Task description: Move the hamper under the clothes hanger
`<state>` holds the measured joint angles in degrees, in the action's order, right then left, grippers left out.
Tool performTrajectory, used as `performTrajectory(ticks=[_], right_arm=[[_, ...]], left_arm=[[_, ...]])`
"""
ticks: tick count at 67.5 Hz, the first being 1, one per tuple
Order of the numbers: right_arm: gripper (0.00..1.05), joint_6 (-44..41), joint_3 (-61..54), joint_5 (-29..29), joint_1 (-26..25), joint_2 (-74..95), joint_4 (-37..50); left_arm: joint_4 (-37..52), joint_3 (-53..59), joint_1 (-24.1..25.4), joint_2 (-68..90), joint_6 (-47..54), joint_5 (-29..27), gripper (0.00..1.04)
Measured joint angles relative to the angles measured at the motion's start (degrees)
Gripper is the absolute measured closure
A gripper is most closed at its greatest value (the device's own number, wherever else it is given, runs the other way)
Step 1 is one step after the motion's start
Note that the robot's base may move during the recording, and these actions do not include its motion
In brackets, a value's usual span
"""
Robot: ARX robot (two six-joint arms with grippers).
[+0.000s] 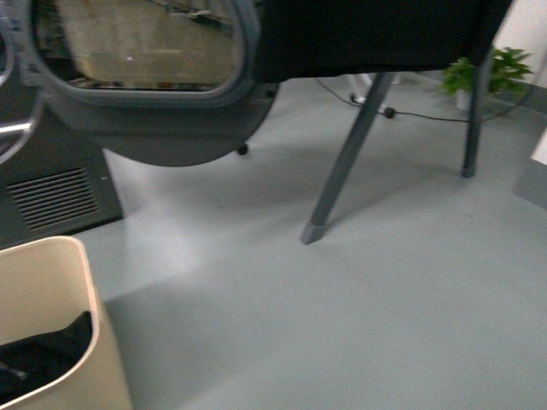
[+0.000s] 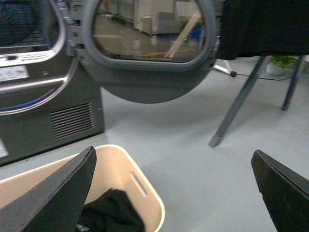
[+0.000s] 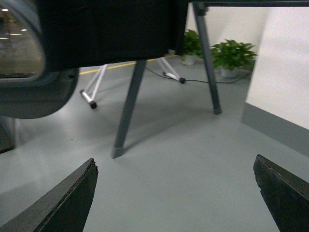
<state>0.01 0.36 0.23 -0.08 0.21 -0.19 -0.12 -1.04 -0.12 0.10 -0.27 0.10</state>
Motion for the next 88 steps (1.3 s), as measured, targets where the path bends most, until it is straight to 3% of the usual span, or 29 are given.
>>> performTrajectory(ticks=[73,77,79,88], right_arm=[[0.08,0.02,-0.02,-0.35,0.09,0.02,0.0],[0.08,4.33,3.72,-3.96,-0.31,5.92,-7.56],[0.08,5.97,5.7,-4.9,-0.24,11.39,-7.8],[0.08,10.86,16.52,-5.99,0.79,40.79,7.61]], left_arm=[[-0.35,-0.11,0.02,0.2,-0.39,-0.44,0.07],[-9.35,-4.48,0.22,7.87,-4.83,-4.42,0.07],[-9.57,-6.43,0.72,13.62,-6.01,-4.98,0.07],[5.18,-18.05,3.43,42.34,-7.13,-3.37,0.07]])
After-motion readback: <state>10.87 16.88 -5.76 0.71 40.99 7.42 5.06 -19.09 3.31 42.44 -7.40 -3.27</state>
